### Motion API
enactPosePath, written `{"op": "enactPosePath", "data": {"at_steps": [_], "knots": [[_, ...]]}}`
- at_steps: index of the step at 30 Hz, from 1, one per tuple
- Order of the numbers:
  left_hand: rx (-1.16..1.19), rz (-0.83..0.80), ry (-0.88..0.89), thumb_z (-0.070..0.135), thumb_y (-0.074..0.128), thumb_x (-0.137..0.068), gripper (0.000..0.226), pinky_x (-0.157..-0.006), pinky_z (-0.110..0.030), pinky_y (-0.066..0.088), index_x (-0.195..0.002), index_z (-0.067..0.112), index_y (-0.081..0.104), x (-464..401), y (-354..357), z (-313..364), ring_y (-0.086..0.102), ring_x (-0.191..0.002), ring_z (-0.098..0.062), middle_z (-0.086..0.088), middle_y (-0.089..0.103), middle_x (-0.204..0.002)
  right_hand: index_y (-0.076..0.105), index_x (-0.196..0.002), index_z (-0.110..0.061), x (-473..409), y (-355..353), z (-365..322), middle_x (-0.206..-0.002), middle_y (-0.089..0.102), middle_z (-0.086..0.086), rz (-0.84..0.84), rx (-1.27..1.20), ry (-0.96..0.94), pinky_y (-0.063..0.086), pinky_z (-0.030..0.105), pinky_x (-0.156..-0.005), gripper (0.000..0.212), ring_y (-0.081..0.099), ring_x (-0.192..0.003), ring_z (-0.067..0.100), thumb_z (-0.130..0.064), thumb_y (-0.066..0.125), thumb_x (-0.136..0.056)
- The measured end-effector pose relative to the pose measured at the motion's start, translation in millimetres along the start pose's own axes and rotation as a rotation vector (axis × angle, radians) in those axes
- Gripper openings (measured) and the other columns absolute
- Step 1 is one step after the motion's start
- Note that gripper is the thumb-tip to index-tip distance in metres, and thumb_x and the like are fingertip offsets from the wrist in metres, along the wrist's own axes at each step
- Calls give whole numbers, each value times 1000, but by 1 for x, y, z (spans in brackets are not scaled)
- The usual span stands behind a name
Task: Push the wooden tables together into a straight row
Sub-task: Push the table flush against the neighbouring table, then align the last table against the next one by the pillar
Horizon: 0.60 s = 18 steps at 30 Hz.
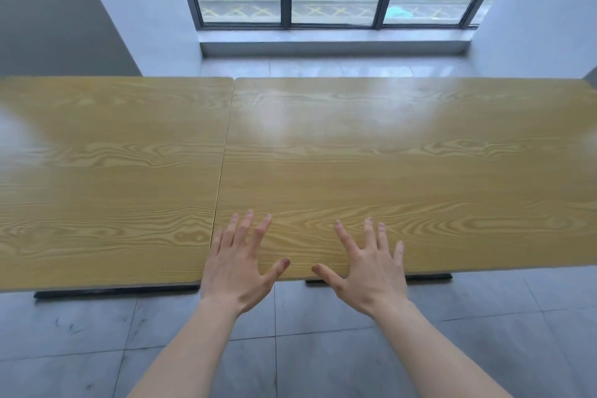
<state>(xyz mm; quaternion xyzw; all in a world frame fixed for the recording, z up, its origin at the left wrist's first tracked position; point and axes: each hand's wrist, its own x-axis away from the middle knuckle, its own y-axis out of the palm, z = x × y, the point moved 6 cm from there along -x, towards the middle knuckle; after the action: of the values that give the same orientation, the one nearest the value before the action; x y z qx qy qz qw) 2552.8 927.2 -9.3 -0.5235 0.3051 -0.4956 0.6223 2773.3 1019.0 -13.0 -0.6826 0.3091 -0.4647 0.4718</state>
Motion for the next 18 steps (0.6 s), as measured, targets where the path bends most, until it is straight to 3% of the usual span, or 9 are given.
{"op": "enactPosePath", "data": {"at_steps": [9,13,18], "knots": [[3,65,-125,85,20,-85,82,-127,-43,0,-155,51,-5,22,-111,-26,-7,-157,-18,9,0,-171,-10,-157,-51,-2,-89,-47,-172,-9,10,-32,-24,-103,5,64,-123,107,-9,-157,34,-103,12,-67],[5,143,-191,82,25,-88,80,-126,-44,3,-156,50,-1,42,-173,-67,-2,-157,-20,9,6,-171,-11,-157,-51,7,-119,-114,-172,-9,8,-30,-25,-189,2,64,-123,111,-10,-157,33,-106,5,-62],[-40,217,-263,84,24,-87,83,-127,-46,2,-156,49,-5,79,-244,-151,-4,-157,-21,9,0,-171,-10,-157,-51,25,-146,-229,-173,-7,7,-18,-6,-331,1,66,-122,111,-8,-157,34,-106,9,-63]]}}
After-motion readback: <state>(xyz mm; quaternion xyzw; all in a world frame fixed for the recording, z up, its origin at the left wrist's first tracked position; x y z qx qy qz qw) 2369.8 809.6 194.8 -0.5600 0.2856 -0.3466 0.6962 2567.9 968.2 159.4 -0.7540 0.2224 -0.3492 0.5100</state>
